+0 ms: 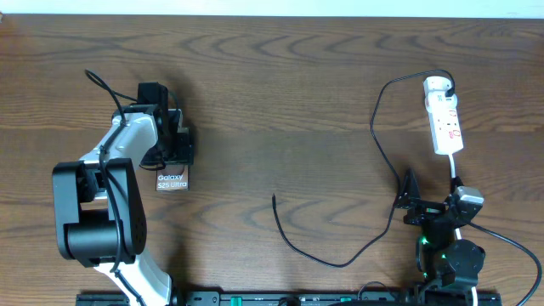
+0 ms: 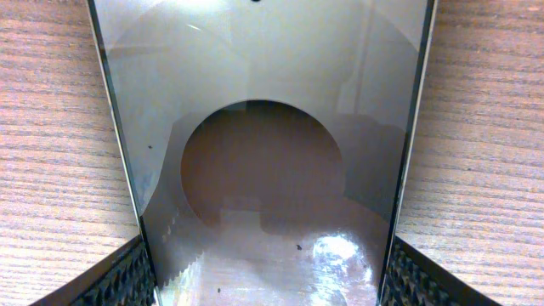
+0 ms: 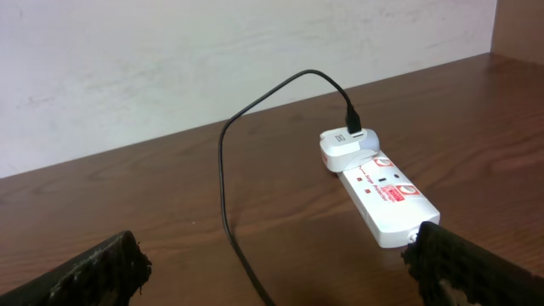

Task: Plug charger to phone and switch on socket
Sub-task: 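Close the left gripper on the phone's long edges and grip it, then lift the phone with the left gripper and tilt it upright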

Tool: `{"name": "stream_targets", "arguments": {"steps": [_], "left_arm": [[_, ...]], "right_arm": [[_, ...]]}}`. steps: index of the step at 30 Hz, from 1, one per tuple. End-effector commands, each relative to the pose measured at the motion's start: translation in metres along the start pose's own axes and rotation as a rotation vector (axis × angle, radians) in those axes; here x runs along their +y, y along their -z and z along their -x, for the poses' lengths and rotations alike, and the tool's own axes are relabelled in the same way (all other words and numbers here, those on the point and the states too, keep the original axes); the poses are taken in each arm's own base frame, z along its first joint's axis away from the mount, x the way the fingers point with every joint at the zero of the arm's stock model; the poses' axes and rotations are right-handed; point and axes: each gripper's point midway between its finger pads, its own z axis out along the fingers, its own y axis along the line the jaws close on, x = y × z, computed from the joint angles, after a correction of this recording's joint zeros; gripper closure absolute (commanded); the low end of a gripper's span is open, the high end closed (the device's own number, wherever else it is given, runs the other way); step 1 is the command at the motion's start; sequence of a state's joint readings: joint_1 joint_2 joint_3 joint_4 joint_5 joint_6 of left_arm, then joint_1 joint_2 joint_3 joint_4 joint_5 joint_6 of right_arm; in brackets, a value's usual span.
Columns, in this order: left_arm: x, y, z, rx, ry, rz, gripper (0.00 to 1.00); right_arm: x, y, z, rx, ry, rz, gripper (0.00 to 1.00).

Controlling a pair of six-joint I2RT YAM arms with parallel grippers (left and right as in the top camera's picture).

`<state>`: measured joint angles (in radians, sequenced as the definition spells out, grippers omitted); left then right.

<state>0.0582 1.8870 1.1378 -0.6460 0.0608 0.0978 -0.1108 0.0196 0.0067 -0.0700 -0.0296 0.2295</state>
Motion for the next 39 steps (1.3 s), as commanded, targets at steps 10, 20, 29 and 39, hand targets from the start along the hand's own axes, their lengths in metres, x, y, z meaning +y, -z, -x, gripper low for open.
{"name": "stream_targets", "arguments": {"steps": [10, 20, 29, 39], "left_arm": [[0.003, -0.013, -0.018, 0.058, 0.007, 0.014, 0.51], [0.003, -0.012, -0.017, 0.054, 0.007, 0.014, 0.93], [0.004, 0.011, 0.005, -0.014, 0.007, 0.016, 0.93], [-0.016, 0.107, 0.038, -0.28, -0.006, -0.093, 0.93]], "right_arm": [[0.002, 0.0, -0.002, 0.006, 0.01, 0.007, 0.01], [0.002, 0.0, -0.002, 0.007, 0.01, 0.007, 0.01], [0.002, 0.0, -0.002, 0.006, 0.01, 0.007, 0.01], [0.002, 0.0, -0.002, 0.006, 0.01, 0.007, 0.01]]}}
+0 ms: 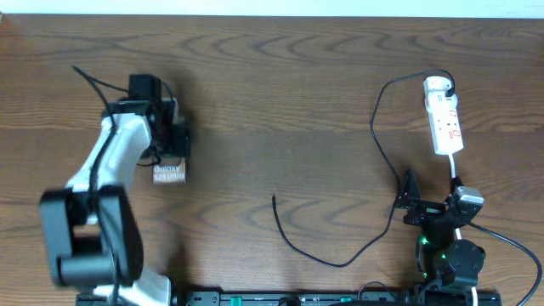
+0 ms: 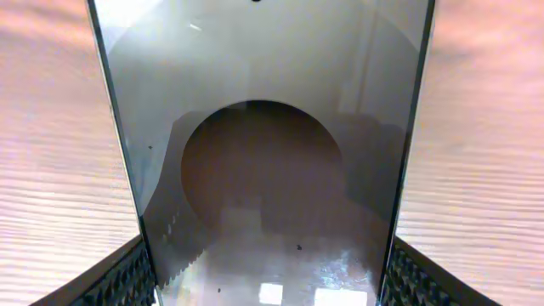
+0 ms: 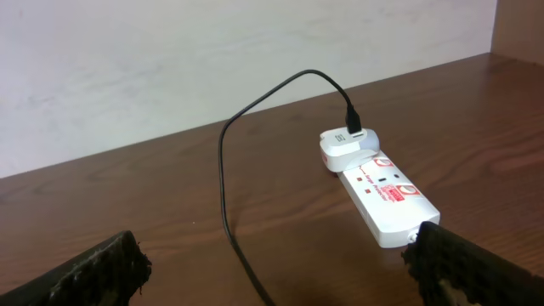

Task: Plug charger to phone and switch on socket
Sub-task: 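Lift the phone with the left gripper and tilt it upright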

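A phone [image 1: 169, 173] with a "Galaxy S25 Ultra" label sticks out of my left gripper [image 1: 167, 151] at the table's left, and the gripper is shut on it. In the left wrist view its dark glass [image 2: 263, 153] fills the span between both pads [image 2: 123, 276]. A white power strip [image 1: 444, 123] lies far right, with a white charger adapter [image 1: 436, 85] plugged into its far end. The black cable [image 1: 374, 127] loops down to a free plug end [image 1: 274, 197] at mid-table. My right gripper [image 1: 412, 200] rests open near the front right, facing the strip [image 3: 387, 200], with the cable [image 3: 225, 170] running between its fingers.
Bare wooden table [image 1: 280, 102] lies between the phone and the cable's free end. A pale wall [image 3: 212, 59] runs along the table's far edge. The arm bases stand at the front edge.
My left gripper, still shut on the phone, has shifted a little away from the front edge and to the left. The table beside the phone now looks blurred. The right arm, strip and cable are unchanged.
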Tool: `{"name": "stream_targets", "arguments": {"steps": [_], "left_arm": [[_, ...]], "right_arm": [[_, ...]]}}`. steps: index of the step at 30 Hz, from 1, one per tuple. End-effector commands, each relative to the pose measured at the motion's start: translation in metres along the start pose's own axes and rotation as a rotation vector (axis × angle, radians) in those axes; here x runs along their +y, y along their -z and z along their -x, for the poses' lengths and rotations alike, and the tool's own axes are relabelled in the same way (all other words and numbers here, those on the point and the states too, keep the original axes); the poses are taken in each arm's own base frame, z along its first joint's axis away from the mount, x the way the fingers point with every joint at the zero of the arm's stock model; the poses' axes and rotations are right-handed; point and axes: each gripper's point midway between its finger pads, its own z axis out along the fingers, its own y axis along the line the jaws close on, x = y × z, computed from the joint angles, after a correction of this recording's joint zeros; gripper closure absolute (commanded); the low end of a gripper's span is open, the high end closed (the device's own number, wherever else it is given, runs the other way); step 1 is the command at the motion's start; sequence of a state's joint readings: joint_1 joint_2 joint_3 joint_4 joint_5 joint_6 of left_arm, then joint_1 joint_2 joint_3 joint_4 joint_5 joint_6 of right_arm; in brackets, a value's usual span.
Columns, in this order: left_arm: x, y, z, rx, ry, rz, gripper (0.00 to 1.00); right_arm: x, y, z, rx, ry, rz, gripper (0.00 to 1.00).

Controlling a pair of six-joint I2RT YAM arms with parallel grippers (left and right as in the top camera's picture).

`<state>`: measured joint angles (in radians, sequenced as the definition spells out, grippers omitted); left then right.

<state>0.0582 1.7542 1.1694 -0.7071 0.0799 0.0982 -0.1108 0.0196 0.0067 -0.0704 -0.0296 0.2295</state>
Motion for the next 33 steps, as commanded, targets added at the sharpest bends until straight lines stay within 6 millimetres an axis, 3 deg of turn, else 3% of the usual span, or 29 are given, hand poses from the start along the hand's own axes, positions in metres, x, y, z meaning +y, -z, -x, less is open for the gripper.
{"name": "stream_targets", "arguments": {"steps": [1, 4, 10, 15, 20, 26, 33], "left_arm": [[-0.019, 0.065, 0.033, -0.207, 0.01, -0.106, 0.93], [-0.031, 0.097, 0.037, -0.283, 0.117, -0.19, 0.93], [-0.053, 0.134, 0.037, -0.3, 0.418, -0.4, 0.93], [-0.074, 0.155, 0.037, -0.193, 0.63, -0.685, 0.93], [-0.08, 0.185, 0.035, -0.016, 0.871, -0.96, 0.93], [-0.085, 0.221, 0.03, 0.169, 0.97, -1.208, 0.93], [-0.087, 0.223, 0.029, 0.183, 0.971, -1.223, 0.93]], "right_arm": [[0.002, 0.0, -0.002, 0.006, 0.01, 0.007, 0.01], [0.002, 0.0, -0.002, 0.006, 0.01, 0.007, 0.01], [0.002, 0.0, -0.002, 0.006, 0.01, 0.007, 0.01], [0.002, 0.0, -0.002, 0.006, 0.01, 0.007, 0.01], [0.002, 0.0, -0.002, 0.006, 0.01, 0.007, 0.01], [0.002, 0.0, -0.002, 0.006, 0.01, 0.007, 0.01], [0.002, 0.0, -0.002, 0.006, 0.01, 0.007, 0.01]]}}
